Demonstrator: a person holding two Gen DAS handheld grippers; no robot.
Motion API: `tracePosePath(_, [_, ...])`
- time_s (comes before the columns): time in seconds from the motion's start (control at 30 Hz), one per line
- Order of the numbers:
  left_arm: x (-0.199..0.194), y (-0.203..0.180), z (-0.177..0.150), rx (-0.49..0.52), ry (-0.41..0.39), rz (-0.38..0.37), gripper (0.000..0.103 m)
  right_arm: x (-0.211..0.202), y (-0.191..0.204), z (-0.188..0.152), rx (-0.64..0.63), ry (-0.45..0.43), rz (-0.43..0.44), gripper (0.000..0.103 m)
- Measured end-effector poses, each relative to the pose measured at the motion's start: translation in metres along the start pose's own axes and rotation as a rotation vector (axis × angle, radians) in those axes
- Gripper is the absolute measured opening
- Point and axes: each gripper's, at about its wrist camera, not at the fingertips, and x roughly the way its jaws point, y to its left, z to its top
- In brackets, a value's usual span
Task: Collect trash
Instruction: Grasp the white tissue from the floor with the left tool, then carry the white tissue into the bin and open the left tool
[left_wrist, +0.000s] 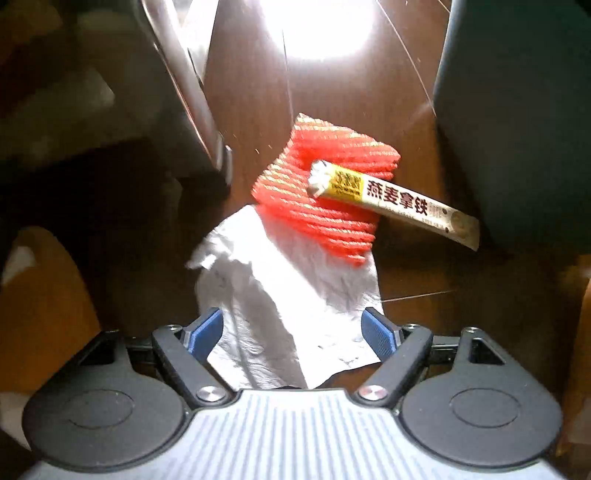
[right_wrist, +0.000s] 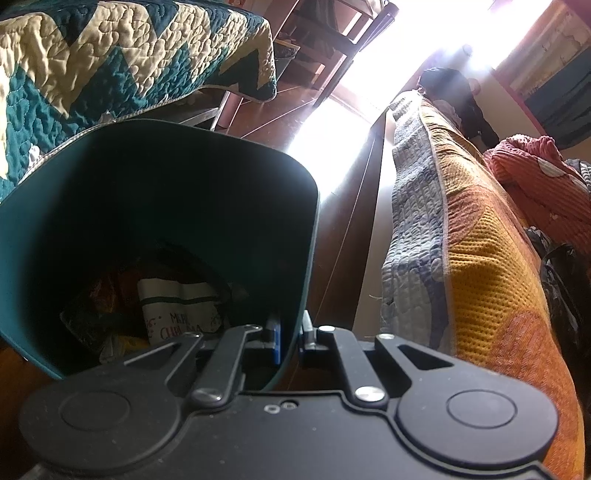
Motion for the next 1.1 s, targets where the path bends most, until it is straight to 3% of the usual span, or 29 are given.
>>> tracePosePath(0.1, [0.007,-0.001,-0.001,0.001,0.033,-0.005,0.047,0.001,0.0,0.0,0.004,0.002,0.0,0.007])
tracePosePath(0.23, [0.014,0.002,-0.005,-0.011,0.073,0.008,0.025,0.001,0.0,0.0,0.006,0.002,0.0,0.007])
tracePosePath(0.27, [0.013,0.001,-0.006,-0.011,0.072,0.007,0.013,0.001,0.0,0.0,0.004,0.0,0.0,0.007])
tracePosePath(0.3, [0.012,0.001,-0.008,-0.007,0.067,0.006,0.006,0.001,0.0,0.0,0.002,-0.001,0.0,0.007])
tracePosePath(0.6, [-0.041,-0.015,-0.016,0.027,-0.017,0.024,0.001,0.003,-0.002,-0.001,0.021,0.0,-0.002,0.007])
tracePosePath(1.1, [-0.207,-0.041,-0.02,0.149,-0.225,-0.187,0.001,0.001,0.001,-0.002,0.009,-0.014,-0.004,0.007])
